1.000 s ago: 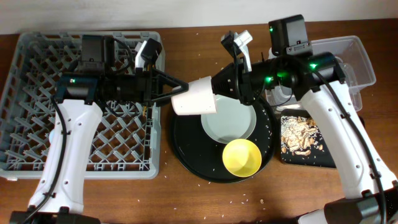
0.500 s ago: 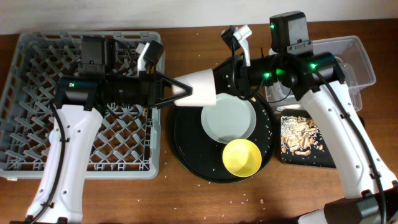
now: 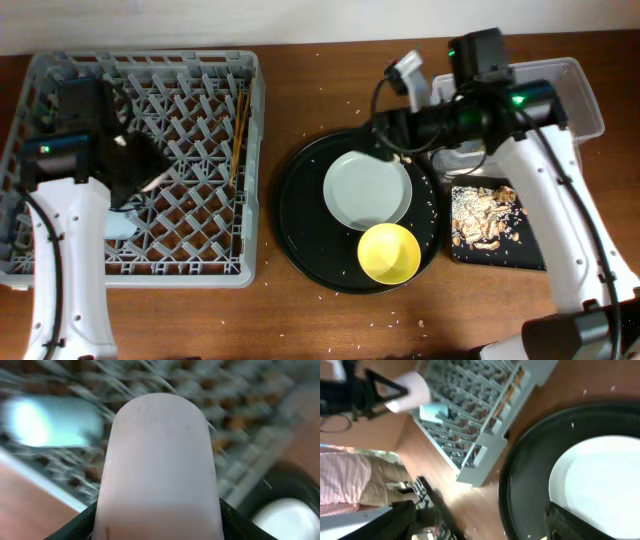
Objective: Sort waste into correct bins and load items into the dishwasher rack
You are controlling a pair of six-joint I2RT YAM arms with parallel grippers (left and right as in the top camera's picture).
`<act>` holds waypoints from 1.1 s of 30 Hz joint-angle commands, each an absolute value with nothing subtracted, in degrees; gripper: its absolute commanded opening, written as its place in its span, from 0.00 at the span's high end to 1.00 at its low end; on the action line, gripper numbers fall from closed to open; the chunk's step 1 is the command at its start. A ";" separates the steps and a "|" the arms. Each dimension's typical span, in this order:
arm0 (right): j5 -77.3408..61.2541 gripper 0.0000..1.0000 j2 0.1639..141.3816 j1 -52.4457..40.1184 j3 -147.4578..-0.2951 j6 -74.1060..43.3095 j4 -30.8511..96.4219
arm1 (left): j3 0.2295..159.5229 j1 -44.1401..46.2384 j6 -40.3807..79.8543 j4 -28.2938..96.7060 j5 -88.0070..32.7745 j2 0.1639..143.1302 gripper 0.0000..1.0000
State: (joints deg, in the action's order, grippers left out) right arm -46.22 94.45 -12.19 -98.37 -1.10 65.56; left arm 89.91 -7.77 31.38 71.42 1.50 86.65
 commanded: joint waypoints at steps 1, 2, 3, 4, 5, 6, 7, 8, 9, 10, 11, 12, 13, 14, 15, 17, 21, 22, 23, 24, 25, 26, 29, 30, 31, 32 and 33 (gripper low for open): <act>-37.21 0.16 94.00 -17.06 -99.26 -0.93 66.67 | 88.84 -7.79 36.95 70.61 16.75 89.03 0.42; -36.14 0.16 94.02 -18.35 -99.22 -0.93 66.76 | 88.68 -7.88 36.93 70.32 16.78 90.21 0.41; -34.92 0.16 94.02 -20.05 -99.09 -0.93 66.74 | 88.68 -8.14 36.93 69.91 16.75 92.31 0.41; -33.78 0.16 94.02 -21.34 -99.04 -0.93 66.74 | 88.68 -8.45 36.93 69.65 16.14 93.91 0.36; -33.10 0.16 94.02 -22.22 -99.04 -0.95 66.81 | 88.68 -8.95 36.88 69.52 14.31 95.92 0.36; -32.91 0.16 94.02 -22.57 -99.00 -0.95 66.85 | 88.68 -9.17 36.88 69.56 13.19 97.43 0.35; -32.67 0.16 94.02 -22.65 -99.00 -0.95 66.98 | 88.68 -9.19 36.88 69.60 12.56 98.91 0.35; -32.47 0.15 94.02 -22.63 -99.00 -0.95 67.18 | 88.68 -9.19 36.86 69.69 11.55 100.47 0.36; -32.25 0.15 94.02 -22.63 -99.00 -0.93 67.35 | 88.68 -9.19 36.88 69.69 11.38 100.95 0.35; -32.25 0.15 94.02 -22.63 -99.00 -0.93 67.53 | 88.68 -9.30 36.88 69.63 11.38 100.99 0.35; -32.25 0.15 94.02 -22.63 -99.00 -0.93 67.57 | 88.68 -9.61 36.86 69.08 11.40 100.99 0.30; -32.25 0.16 94.02 -22.63 -99.00 -0.93 67.57 | 88.68 -10.13 36.86 68.49 11.40 101.08 0.28; -32.25 0.16 94.02 -22.65 -99.00 -0.93 67.55 | 88.68 -10.70 36.86 68.05 11.31 101.30 0.24; -32.27 0.16 94.02 -22.63 -99.00 -0.93 67.57 | 88.64 -11.38 36.86 67.94 11.29 101.60 0.18; -32.27 0.15 94.02 -22.63 -99.00 -0.93 67.59 | 88.64 -11.60 36.86 67.99 11.11 101.73 0.14; -32.25 0.15 94.02 -22.65 -99.00 -0.93 67.64 | 88.66 -12.12 36.40 68.01 6.90 101.86 0.01; -32.25 0.15 94.02 -22.63 -99.00 -0.93 68.36 | 92.42 -13.19 27.70 69.43 -5.30 99.94 0.02; -32.23 0.15 94.02 -22.63 -99.00 -0.93 68.40 | 94.61 -12.75 25.45 70.74 -5.87 98.74 0.02; -32.16 0.15 94.02 -22.63 -99.00 -0.93 68.38 | 96.73 -12.10 23.16 72.23 -6.31 97.38 0.02; -29.61 0.15 94.02 -22.63 -99.00 -1.15 68.42 | 98.70 -11.11 18.44 73.14 -9.21 95.37 0.02; -25.10 0.10 94.02 -22.63 -99.00 -4.49 68.60 | 99.59 -10.00 14.72 73.63 -11.99 93.43 0.02; -20.56 0.10 94.02 -22.57 -99.00 -8.64 68.86 | 99.70 -8.91 12.01 73.82 -13.80 91.70 0.02; -14.09 0.09 94.02 -22.44 -98.89 -14.04 70.35 | 99.70 -2.31 5.21 77.71 -14.83 85.71 0.02; -14.09 0.09 94.11 -22.44 -98.89 -14.04 70.67 | 99.70 0.45 4.36 78.78 -14.81 84.38 0.02; -14.09 0.08 94.13 -22.44 -98.89 -14.04 71.16 | 99.70 2.13 4.21 79.18 -14.74 83.68 0.02; -14.09 0.08 94.17 -22.44 -98.70 -14.04 71.57 | 99.68 4.34 4.21 79.44 -14.59 83.11 0.02; -14.11 0.08 94.24 -22.44 -98.37 -14.04 72.27 | 99.70 6.50 4.23 79.57 -14.61 82.89 0.01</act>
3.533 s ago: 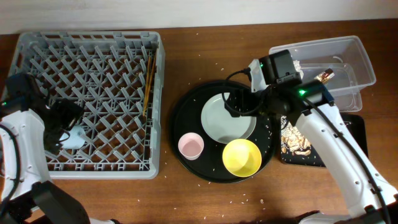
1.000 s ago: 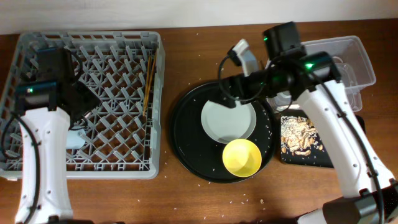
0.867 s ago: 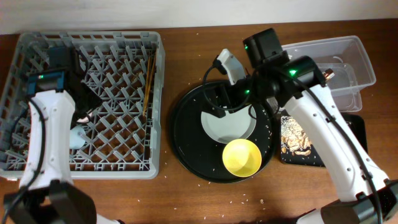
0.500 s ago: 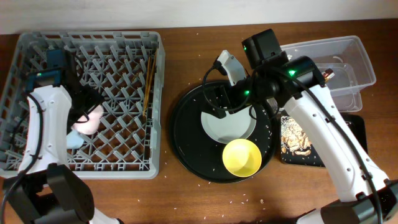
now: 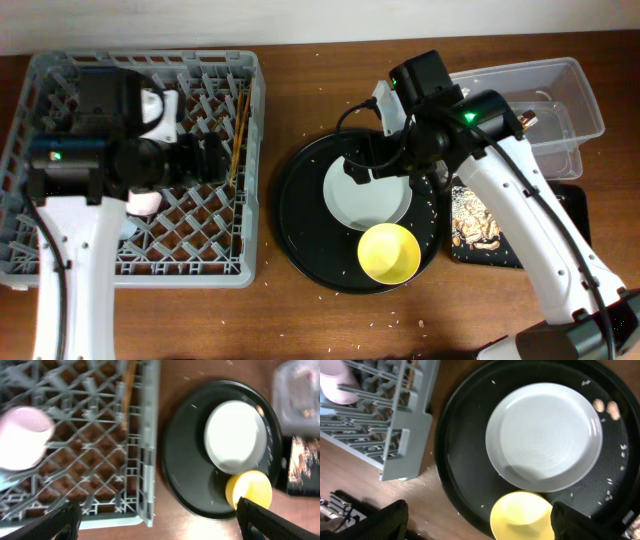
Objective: Sort waste into correct bins and load items into the dishwasher rack
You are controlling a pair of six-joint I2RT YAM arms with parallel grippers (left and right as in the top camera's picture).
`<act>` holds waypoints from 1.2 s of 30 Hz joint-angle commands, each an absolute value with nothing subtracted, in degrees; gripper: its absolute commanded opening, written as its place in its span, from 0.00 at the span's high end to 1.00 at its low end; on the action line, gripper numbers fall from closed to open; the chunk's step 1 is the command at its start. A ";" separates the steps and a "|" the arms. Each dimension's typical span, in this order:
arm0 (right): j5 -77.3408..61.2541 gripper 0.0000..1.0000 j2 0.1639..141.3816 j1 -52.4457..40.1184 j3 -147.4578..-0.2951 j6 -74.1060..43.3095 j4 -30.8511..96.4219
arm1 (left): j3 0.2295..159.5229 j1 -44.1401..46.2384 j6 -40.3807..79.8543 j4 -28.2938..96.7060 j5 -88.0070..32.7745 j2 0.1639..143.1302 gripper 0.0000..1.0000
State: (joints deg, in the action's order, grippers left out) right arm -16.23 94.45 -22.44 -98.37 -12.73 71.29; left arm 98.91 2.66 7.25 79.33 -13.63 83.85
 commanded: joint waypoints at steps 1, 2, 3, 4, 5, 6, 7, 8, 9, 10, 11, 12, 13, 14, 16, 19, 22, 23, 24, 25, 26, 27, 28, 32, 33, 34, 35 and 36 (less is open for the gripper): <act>-14.09 0.07 94.24 -22.50 -97.84 -14.02 72.66 | 99.68 7.90 4.21 79.59 -14.61 82.91 0.01; -14.09 0.04 94.24 -22.48 -97.32 -14.02 73.01 | 99.59 8.67 4.23 79.59 -14.61 82.91 0.01; -14.06 0.01 94.24 -22.48 -97.10 -13.98 73.38 | 99.59 8.91 4.21 79.64 -14.57 82.91 0.01; -14.09 0.00 94.24 -22.48 -97.03 -13.98 73.47 | 99.59 8.88 4.21 80.05 -14.11 82.91 0.01; -14.06 0.00 94.24 -22.48 -97.03 -14.00 73.45 | 99.59 8.88 4.23 80.23 -14.15 82.91 0.01; -14.06 0.01 94.24 -22.48 -97.03 -14.00 73.56 | 99.59 8.88 4.21 80.25 -14.13 82.91 0.01; -14.09 0.04 94.24 -22.48 -97.01 -14.02 74.56 | 99.59 8.88 4.23 80.25 -14.15 82.91 0.01; -14.04 0.05 94.24 -22.48 -96.55 -14.00 77.17 | 99.59 8.88 4.21 80.25 -14.15 82.91 0.01; -14.04 0.05 94.24 -22.48 -96.53 -14.00 76.95 | 99.59 8.88 4.23 80.25 -14.15 82.91 0.01; -14.04 0.05 94.24 -22.48 -96.53 -14.02 76.73 | 99.59 8.88 4.23 80.25 -14.15 82.91 0.01; -14.06 0.05 94.24 -22.48 -96.53 -14.00 76.77 | 99.59 8.88 4.23 80.25 -14.13 82.91 0.01; -13.98 0.04 94.24 -22.48 -96.53 -14.02 76.99 | 99.59 8.88 4.21 80.25 -14.15 82.91 0.01; -13.56 0.05 94.24 -22.48 -96.53 -14.02 77.21 | 99.59 8.88 4.21 80.25 -14.15 82.91 0.01; -12.75 0.04 94.24 -22.48 -96.53 -14.02 77.21 | 99.59 8.88 4.23 80.25 -14.15 82.91 0.01; -12.60 0.00 94.24 -22.48 -96.53 -14.02 77.12 | 99.59 8.88 4.21 80.25 -14.15 82.91 0.01; -12.62 0.01 94.24 -22.48 -96.53 -14.02 76.86 | 99.59 8.88 4.21 80.23 -14.15 82.91 0.01; -12.62 0.01 94.24 -22.48 -96.53 -14.02 76.77 | 99.59 8.88 4.21 80.25 -14.15 82.91 0.01; -12.62 0.01 94.24 -22.48 -96.53 -14.02 76.77 | 99.59 8.88 4.21 80.25 -14.15 82.91 0.01; -12.64 0.01 94.24 -22.48 -96.53 -14.02 76.82 | 99.59 8.88 4.21 80.25 -14.15 82.91 0.01; -12.62 0.00 94.24 -22.48 -96.53 -14.00 77.19 | 99.59 8.88 4.21 80.25 -14.15 82.91 0.01; -12.62 0.03 94.24 -22.50 -96.53 -14.02 78.39 | 99.59 8.88 4.21 80.25 -14.15 82.91 0.01; -12.62 0.05 94.28 -22.57 -96.36 -14.02 79.42 | 99.59 8.88 4.21 80.25 -14.15 82.91 0.01; -12.60 0.05 94.26 -22.63 -95.70 -14.02 80.01 | 99.59 8.88 4.23 80.25 -14.15 82.91 0.01; -12.62 0.03 94.28 -22.87 -92.95 -14.02 77.06 | 99.59 8.88 4.21 80.25 -14.15 82.91 0.01; -12.64 0.02 94.28 -22.87 -92.84 -14.02 76.16 | 99.59 8.88 4.21 80.25 -14.15 82.91 0.01; -12.93 0.01 94.28 -22.87 -92.84 -14.04 75.77 | 99.59 8.88 4.23 80.25 -14.15 82.91 0.01; -13.04 0.01 94.28 -22.87 -92.84 -14.04 75.70 | 99.59 8.88 4.23 80.25 -14.15 82.91 0.01; -13.02 0.02 94.28 -22.87 -92.84 -14.02 75.70 | 99.59 8.88 4.21 80.25 -14.15 82.91 0.01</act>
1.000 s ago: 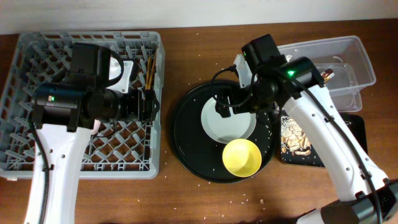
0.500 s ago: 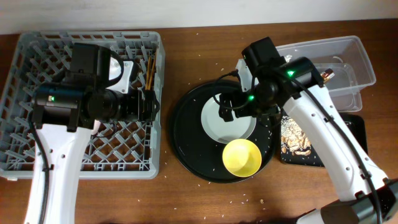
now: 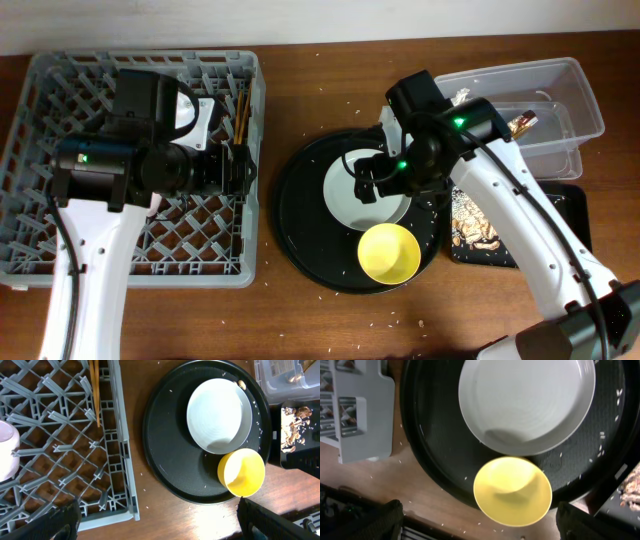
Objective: Sort waste into correct bins and load items into the dishwasher rack
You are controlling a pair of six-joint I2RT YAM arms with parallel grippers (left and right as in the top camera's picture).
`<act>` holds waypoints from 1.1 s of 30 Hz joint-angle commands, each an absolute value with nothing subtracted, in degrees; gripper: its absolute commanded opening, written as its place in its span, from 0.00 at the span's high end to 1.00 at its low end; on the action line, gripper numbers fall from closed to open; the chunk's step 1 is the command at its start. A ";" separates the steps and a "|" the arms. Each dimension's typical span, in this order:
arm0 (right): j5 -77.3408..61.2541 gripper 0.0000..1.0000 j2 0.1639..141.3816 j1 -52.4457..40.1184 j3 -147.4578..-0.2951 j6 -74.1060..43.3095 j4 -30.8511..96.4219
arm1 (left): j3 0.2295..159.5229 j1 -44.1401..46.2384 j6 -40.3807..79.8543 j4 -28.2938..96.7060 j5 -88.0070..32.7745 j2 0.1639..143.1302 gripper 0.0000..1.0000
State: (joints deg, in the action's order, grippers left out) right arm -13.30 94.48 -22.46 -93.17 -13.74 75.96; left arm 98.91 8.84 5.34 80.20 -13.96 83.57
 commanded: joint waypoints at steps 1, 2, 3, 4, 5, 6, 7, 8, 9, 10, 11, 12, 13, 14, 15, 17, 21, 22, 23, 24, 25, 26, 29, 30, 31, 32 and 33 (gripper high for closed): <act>-13.04 0.02 94.28 -22.87 -92.84 -14.02 75.79 | 99.59 8.88 4.23 80.25 -14.13 82.91 0.01; -13.06 0.02 94.28 -22.87 -92.84 -14.04 76.07 | 99.59 8.88 4.21 80.25 -14.15 82.91 0.01; -13.02 0.02 94.28 -22.87 -92.84 -14.04 76.36 | 99.59 8.88 4.23 80.25 -14.15 82.91 0.01; -13.04 0.01 94.28 -22.87 -92.84 -14.02 76.53 | 99.59 8.88 4.21 80.25 -14.15 82.91 0.01; -13.04 0.02 94.28 -22.87 -92.84 -14.02 76.49 | 99.59 8.88 4.23 80.25 -14.15 82.91 0.01; -13.04 0.02 94.28 -22.87 -92.84 -14.02 76.47 | 99.59 8.88 4.21 80.25 -14.15 82.91 0.01; -13.04 0.02 94.28 -22.87 -92.84 -14.04 76.49 | 99.59 8.88 4.23 80.25 -14.15 82.91 0.01; -13.02 0.01 94.28 -22.87 -92.84 -14.02 76.47 | 99.59 8.88 4.23 80.25 -14.15 82.91 0.01; -13.02 0.02 94.28 -22.85 -92.84 -14.02 76.49 | 99.59 8.88 4.23 80.25 -14.15 82.91 0.01; -13.02 0.02 94.28 -22.85 -92.84 -14.02 76.49 | 99.59 8.88 4.21 80.25 -14.15 82.91 0.01; -13.02 0.02 94.28 -22.85 -92.84 -14.02 76.49 | 99.59 8.88 4.21 80.25 -14.15 82.91 0.01; -12.99 0.02 94.28 -22.85 -92.84 -14.02 76.47 | 99.59 8.88 4.23 80.25 -14.15 82.91 0.01; -12.29 0.02 94.28 -22.85 -92.84 -13.98 76.44 | 99.59 8.88 4.21 80.25 -14.15 82.91 0.01; -10.83 0.02 94.28 -22.85 -92.84 -14.00 76.44 | 99.59 8.88 4.23 80.25 -14.15 82.91 0.01; -9.69 0.02 94.28 -22.85 -92.84 -13.98 76.51 | 99.59 8.88 4.21 80.25 -14.15 82.91 0.01; -7.16 0.02 94.17 -22.85 -92.84 -13.58 77.14 | 99.59 8.88 4.23 80.25 -14.15 82.91 0.01; -1.63 0.02 89.67 -21.12 -92.84 -12.05 77.78 | 99.59 8.88 4.23 80.25 -14.13 82.91 0.01; -1.21 0.02 87.18 -20.40 -92.84 -9.39 77.67 | 99.59 8.88 4.21 80.25 -14.15 82.91 0.01; -1.21 0.02 85.36 -20.16 -92.84 -7.27 77.23 | 99.59 8.88 4.21 80.25 -14.15 82.91 0.01; -0.86 0.01 82.48 -20.16 -92.84 -3.49 75.99 | 99.59 8.88 4.21 80.25 -14.15 82.91 0.01; 0.08 0.01 79.81 -20.16 -92.84 -0.64 74.61 | 99.59 8.88 4.21 80.25 -14.15 82.91 0.01; 2.28 0.02 76.34 -20.16 -92.84 1.28 73.06 | 99.59 8.88 4.21 80.25 -14.15 82.91 0.01; 8.71 0.02 67.05 -20.14 -92.75 3.05 71.72 | 99.59 8.88 4.21 80.25 -14.15 82.91 0.01; 11.11 0.02 63.86 -19.99 -92.25 3.05 71.55 | 99.59 8.88 4.21 80.25 -14.15 82.91 0.01; 12.60 0.02 60.77 -19.11 -90.98 3.05 70.54 | 99.59 8.88 4.23 80.25 -14.15 82.91 0.01; 12.75 0.02 58.33 -17.89 -89.19 3.57 69.08 | 99.59 8.88 4.23 80.25 -14.15 82.91 0.01; 12.62 0.02 55.55 -16.34 -86.72 4.12 67.07 | 99.59 8.88 4.21 80.23 -14.15 82.91 0.01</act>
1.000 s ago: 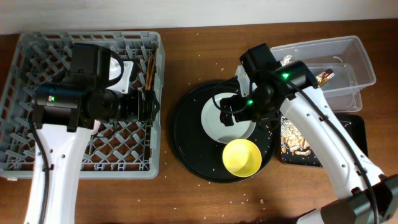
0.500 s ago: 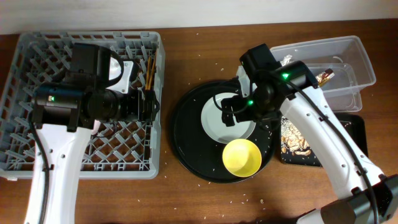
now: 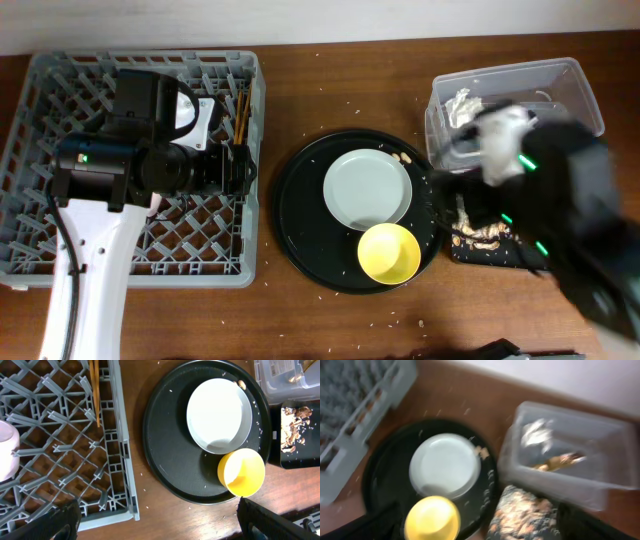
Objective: Sort waste into correct bins and load items into the dishwasher rack
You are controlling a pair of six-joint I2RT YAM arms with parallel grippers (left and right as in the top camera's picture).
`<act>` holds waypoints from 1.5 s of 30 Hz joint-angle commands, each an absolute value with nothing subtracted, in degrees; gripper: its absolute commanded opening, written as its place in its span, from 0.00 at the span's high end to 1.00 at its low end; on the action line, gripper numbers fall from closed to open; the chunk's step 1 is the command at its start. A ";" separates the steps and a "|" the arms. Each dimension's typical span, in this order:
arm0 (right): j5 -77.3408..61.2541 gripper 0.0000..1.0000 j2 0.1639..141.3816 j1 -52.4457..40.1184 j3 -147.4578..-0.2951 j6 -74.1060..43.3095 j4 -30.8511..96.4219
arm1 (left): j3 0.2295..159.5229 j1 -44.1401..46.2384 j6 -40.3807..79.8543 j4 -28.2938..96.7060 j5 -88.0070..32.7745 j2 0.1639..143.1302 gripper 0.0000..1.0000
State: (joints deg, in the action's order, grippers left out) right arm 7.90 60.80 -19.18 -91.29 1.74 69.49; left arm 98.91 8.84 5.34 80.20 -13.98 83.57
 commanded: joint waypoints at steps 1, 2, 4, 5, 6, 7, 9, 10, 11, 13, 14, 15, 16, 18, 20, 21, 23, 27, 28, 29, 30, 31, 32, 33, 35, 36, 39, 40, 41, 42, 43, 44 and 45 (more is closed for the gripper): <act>12.45 0.01 52.14 -14.37 -82.65 4.12 63.72 | 99.59 8.88 4.21 80.25 -14.15 82.91 0.01; 12.21 0.02 49.82 -13.17 -79.37 4.12 60.95 | 99.59 8.88 4.21 80.25 -14.15 82.91 0.01; 12.05 0.02 42.33 -10.72 -66.76 4.10 51.37 | 99.59 8.88 4.21 80.25 -14.15 82.91 0.01; 12.03 0.02 39.92 -10.31 -62.43 4.08 48.58 | 99.59 8.88 4.21 80.25 -14.15 82.91 0.01; 12.03 0.02 36.80 -9.98 -56.97 4.08 45.45 | 99.59 8.88 4.21 80.25 -14.15 82.91 0.01; 12.01 0.01 33.15 -9.96 -51.05 4.05 42.44 | 99.59 8.88 4.23 80.25 -14.15 82.91 0.01; 10.55 0.02 26.02 -9.93 -40.18 4.05 37.19 | 99.59 8.88 4.23 80.25 -14.15 82.91 0.01; 9.91 0.02 23.31 -9.93 -36.32 4.05 35.22 | 99.59 8.88 4.23 80.25 -14.15 82.91 0.01; 9.58 0.02 19.88 -9.93 -31.75 4.05 33.08 | 99.59 8.88 4.21 80.25 -14.15 82.91 0.01; 9.43 0.01 13.34 -9.93 -24.14 4.08 29.74 | 99.59 8.88 4.21 80.25 -14.15 82.91 0.01; 9.43 0.02 10.66 -9.93 -21.41 4.08 28.71 | 99.59 8.88 4.21 80.25 -14.15 82.91 0.01; 9.43 0.02 7.44 -9.93 -18.37 4.05 27.97 | 99.59 8.88 4.23 80.25 -14.15 82.91 0.01; 9.39 0.02 4.56 -9.93 -15.92 4.05 27.57 | 99.59 8.88 4.23 80.25 -14.15 82.91 0.01; 9.23 0.01 0.73 -9.93 -13.13 4.05 27.57 | 99.59 8.88 4.21 80.25 -14.15 82.91 0.01; 9.26 0.01 0.27 -9.93 -10.68 4.08 25.98 | 99.59 8.88 4.23 80.25 -14.15 82.91 0.01; 9.26 0.02 0.19 -9.93 -9.67 4.08 24.91 | 99.59 8.88 4.23 80.25 -14.15 82.91 0.01; 9.19 0.02 0.19 -9.96 -6.70 4.05 20.32 | 99.59 8.88 4.21 80.25 -14.15 82.91 0.01; 9.23 0.01 0.19 -10.11 -3.70 4.08 11.84 | 99.59 8.88 4.21 80.25 -14.15 82.91 0.01; 9.23 0.02 0.19 -10.11 -3.16 4.08 10.35 | 99.59 8.88 4.21 80.25 -14.15 82.91 0.01; 9.23 0.02 0.19 -10.11 -2.83 4.08 9.41 | 99.59 8.88 4.21 80.25 -14.15 82.91 0.01; 9.23 0.02 0.19 -10.11 -2.22 4.08 7.88 | 99.59 8.88 4.23 80.23 -14.15 82.91 0.01; 9.23 0.02 0.19 -10.11 -1.08 4.08 5.13 | 99.59 8.88 4.21 80.25 -14.15 82.91 0.01; 9.23 0.02 0.21 -10.11 -0.25 4.08 3.57 | 99.59 8.88 4.21 80.25 -14.15 82.91 0.01; 9.26 0.02 0.21 -10.11 -0.32 4.08 3.60 | 99.59 8.88 4.23 80.25 -14.15 82.91 0.01; 9.26 0.02 0.43 -10.11 -0.32 4.08 3.66 | 99.59 8.88 4.21 80.25 -14.15 82.91 0.01; 9.26 0.02 0.43 -10.11 -0.32 4.08 3.64 | 99.59 8.88 4.23 80.25 -14.15 82.91 0.01; 9.26 0.02 0.43 -10.11 -0.32 4.08 3.66 | 99.59 8.88 4.23 80.25 -14.15 82.91 0.01; 9.23 0.01 0.43 -10.11 -0.32 4.08 3.66 | 99.59 8.88 4.21 80.25 -14.15 82.91 0.01; 9.26 0.02 0.43 -10.11 -0.32 4.08 3.64 | 99.59 8.88 4.21 80.25 -14.15 82.91 0.01; 9.26 0.02 0.43 -10.11 -0.32 4.08 3.64 | 99.59 8.88 4.21 80.25 -14.13 82.91 0.01; 9.26 0.02 0.43 -10.11 -0.32 4.08 3.64 | 99.59 8.88 4.23 80.25 -14.15 82.91 0.01; 9.23 0.02 0.43 -10.11 -0.32 4.08 3.66 | 99.59 8.88 4.21 80.25 -14.15 82.91 0.01; 9.26 0.02 0.43 -10.11 -0.32 4.08 3.66 | 99.59 8.88 4.21 80.25 -14.13 82.91 0.01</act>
